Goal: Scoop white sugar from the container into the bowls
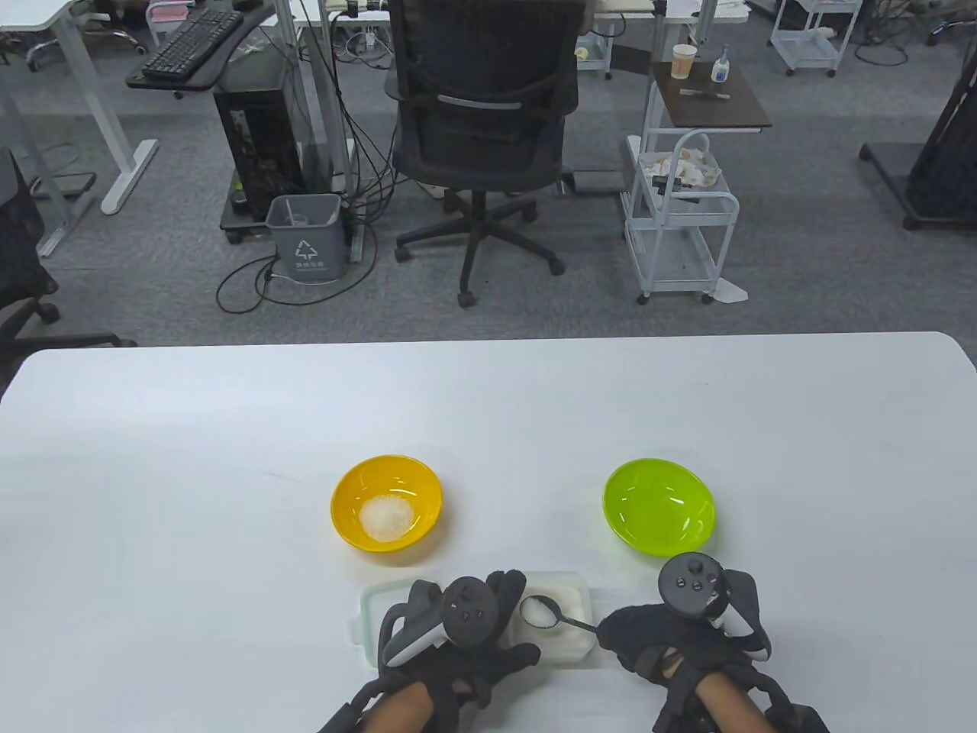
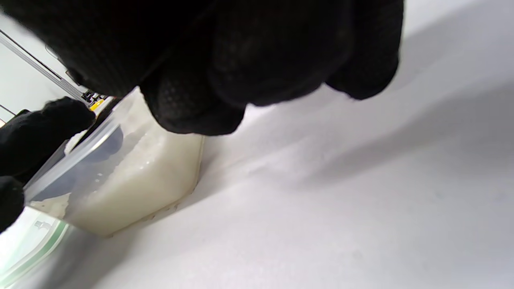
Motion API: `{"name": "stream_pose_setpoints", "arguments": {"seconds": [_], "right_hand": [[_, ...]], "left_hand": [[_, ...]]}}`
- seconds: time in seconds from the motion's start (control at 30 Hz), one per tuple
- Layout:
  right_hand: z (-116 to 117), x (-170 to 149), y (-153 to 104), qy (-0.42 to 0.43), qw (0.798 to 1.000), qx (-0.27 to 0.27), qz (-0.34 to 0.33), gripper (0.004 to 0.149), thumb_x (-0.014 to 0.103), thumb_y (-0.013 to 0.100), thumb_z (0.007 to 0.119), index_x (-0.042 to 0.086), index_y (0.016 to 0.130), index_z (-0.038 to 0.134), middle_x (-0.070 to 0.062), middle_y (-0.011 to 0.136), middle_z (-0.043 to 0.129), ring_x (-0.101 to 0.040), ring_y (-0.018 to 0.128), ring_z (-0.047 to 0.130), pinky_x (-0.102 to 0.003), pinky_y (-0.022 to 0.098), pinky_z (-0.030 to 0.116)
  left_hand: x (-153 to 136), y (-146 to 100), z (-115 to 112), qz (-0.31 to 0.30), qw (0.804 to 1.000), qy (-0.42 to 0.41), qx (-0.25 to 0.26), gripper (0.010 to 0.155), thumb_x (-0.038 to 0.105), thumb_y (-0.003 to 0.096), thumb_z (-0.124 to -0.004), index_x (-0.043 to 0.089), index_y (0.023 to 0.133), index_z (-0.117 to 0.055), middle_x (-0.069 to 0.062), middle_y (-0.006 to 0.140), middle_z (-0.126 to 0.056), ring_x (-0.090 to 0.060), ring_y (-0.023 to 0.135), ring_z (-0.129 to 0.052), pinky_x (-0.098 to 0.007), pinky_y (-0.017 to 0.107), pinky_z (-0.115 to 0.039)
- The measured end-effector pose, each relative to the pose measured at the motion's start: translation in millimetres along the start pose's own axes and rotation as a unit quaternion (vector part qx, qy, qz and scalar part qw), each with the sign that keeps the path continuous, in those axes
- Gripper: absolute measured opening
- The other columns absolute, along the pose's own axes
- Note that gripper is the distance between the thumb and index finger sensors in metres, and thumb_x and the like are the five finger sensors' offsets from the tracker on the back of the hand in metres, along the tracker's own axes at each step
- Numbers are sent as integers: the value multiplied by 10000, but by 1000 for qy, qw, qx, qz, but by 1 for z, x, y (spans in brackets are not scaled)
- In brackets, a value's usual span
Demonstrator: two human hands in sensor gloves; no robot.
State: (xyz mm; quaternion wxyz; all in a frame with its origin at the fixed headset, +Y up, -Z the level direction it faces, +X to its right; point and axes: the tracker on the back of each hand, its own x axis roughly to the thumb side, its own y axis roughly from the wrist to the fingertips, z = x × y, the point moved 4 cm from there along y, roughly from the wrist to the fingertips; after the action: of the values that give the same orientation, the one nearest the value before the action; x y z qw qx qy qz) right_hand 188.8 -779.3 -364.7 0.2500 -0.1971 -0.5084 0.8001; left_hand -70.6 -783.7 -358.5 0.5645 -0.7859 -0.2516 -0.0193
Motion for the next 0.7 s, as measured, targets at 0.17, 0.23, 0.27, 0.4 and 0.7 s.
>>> {"name": "stream_pose_setpoints", "arguments": {"seconds": [0.17,0.23,0.27,0.4,0.7], "right_hand": [[-4,-2,0,4,1000,-5,-6,403,477,460,805,293,800,920,-40,583,1014,-193,242,978,-447,509,795],[-8,-3,-1,4,1000,-7,-11,403,482,461,804,296,798,920,-37,583,1014,-191,244,978,-445,511,795],[-9,-3,-1,9,1000,-7,-13,400,482,459,806,297,795,923,-38,581,1015,-193,241,978,-447,510,795],[-20,-7,-3,32,999,-5,-15,402,484,460,807,295,795,924,-39,581,1014,-194,244,977,-447,512,793],[-67,-28,-10,113,991,-66,15,403,482,464,808,291,799,923,-45,588,1012,-200,248,974,-452,516,788]], "left_hand": [[0,0,0,0,1000,-1,-1,925,747,367,-685,393,1131,-304,52,1230,-414,-255,1148,-609,-544,846,-440],[0,-1,0,0,1000,-1,-1,924,748,366,-684,397,1130,-302,52,1231,-413,-253,1149,-608,-543,847,-441],[0,-1,0,0,1000,-2,-2,925,748,367,-684,396,1131,-298,53,1231,-412,-252,1149,-607,-543,847,-439],[-1,-1,0,1,1000,-8,-3,924,748,367,-684,400,1129,-293,53,1231,-411,-252,1148,-608,-543,848,-438],[0,-1,0,2,1000,-8,-4,924,745,368,-685,399,1130,-293,49,1230,-416,-254,1147,-611,-545,846,-439]]}}
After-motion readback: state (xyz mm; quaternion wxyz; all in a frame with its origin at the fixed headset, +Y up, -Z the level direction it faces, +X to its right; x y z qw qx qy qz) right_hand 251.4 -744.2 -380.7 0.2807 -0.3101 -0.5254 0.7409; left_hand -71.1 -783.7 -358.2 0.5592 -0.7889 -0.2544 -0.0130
